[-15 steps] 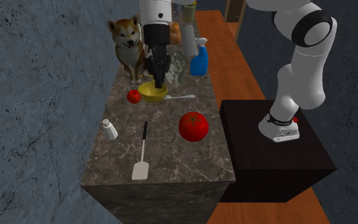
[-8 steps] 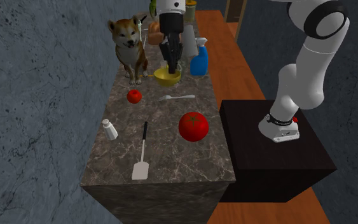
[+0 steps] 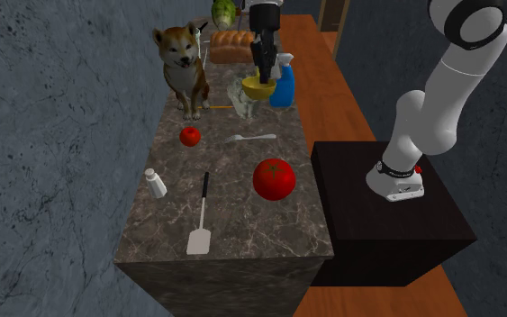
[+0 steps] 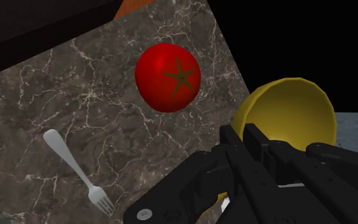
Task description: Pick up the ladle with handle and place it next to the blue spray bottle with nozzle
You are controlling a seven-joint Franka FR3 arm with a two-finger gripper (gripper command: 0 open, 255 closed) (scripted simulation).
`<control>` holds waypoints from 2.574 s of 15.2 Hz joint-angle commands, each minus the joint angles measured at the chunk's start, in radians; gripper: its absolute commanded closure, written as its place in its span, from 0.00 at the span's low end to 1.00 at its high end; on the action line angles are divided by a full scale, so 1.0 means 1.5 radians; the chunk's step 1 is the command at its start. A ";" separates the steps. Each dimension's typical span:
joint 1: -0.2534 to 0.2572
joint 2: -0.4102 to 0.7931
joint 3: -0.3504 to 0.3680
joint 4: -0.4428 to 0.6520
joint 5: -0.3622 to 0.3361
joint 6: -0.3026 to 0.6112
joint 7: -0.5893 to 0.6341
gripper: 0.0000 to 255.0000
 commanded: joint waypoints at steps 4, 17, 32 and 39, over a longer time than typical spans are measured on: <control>-0.037 -0.039 -0.043 -0.033 -0.019 -0.044 -0.068 1.00; -0.092 -0.074 -0.111 -0.098 -0.064 -0.069 -0.194 1.00; -0.093 -0.089 -0.105 -0.246 -0.074 0.054 -0.241 1.00; -0.093 -0.085 -0.104 -0.302 -0.073 0.110 -0.265 1.00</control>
